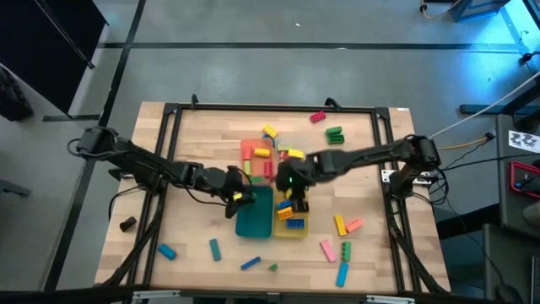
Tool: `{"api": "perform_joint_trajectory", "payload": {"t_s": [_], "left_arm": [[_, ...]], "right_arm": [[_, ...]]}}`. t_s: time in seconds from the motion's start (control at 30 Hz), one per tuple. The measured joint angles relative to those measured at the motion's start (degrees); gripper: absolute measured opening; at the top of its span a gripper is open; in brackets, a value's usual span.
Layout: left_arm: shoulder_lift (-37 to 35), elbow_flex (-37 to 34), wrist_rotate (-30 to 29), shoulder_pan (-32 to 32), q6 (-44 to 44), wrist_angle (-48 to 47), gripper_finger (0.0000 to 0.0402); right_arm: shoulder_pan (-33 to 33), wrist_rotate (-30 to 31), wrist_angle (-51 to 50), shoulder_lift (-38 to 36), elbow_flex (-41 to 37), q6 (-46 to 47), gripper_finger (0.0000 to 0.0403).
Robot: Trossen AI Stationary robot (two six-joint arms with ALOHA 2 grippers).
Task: Sort blocks by size
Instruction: Put the left green rectangular block into the blue bin, then put the green rectangular block into the blue bin
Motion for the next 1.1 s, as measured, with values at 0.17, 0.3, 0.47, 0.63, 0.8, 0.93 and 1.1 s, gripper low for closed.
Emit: {"api": "perform_joint_trajectory", "payload": {"t_s": [0.17, 0.3, 0.47, 0.63, 0.8, 0.93, 1.1], "left_arm": [[0.76, 0.0, 0.01, 0.04, 4.64, 0.08, 0.0177], [0.76, 0.02, 0.01, 0.04, 8.63, 0.11, 0.0194], [0.73, 0.02, 0.01, 0.04, 13.29, 0.08, 0.0198], [0.72, 0.02, -0.01, 0.04, 16.88, 0.08, 0.0198], [0.69, 0.02, 0.01, 0.04, 17.62, 0.08, 0.0198], [0.67, 0.02, 0.01, 0.02, 17.26, 0.06, 0.0198], [0.67, 0.04, 0.01, 0.0, 17.3, 0.03, 0.0198]], "right_arm": [[7.57, -0.06, 5.96, 0.0, 0.0, 3.58, 0.0122], [12.48, -0.2, 11.34, 0.0, 0.02, 8.42, 0.0122], [17.43, 0.44, 14.91, 0.0, 0.02, 12.91, 0.0122], [22.01, 5.3, 17.23, 0.0, 0.02, 14.0, 0.0122], [25.6, 10.72, 19.94, 0.0, 0.04, 13.95, 0.0122], [27.63, 13.93, 19.96, 0.0, 0.04, 13.98, 0.0122], [28.79, 16.36, 23.37, 2.95, 0.07, 13.7, 0.0122]]}}
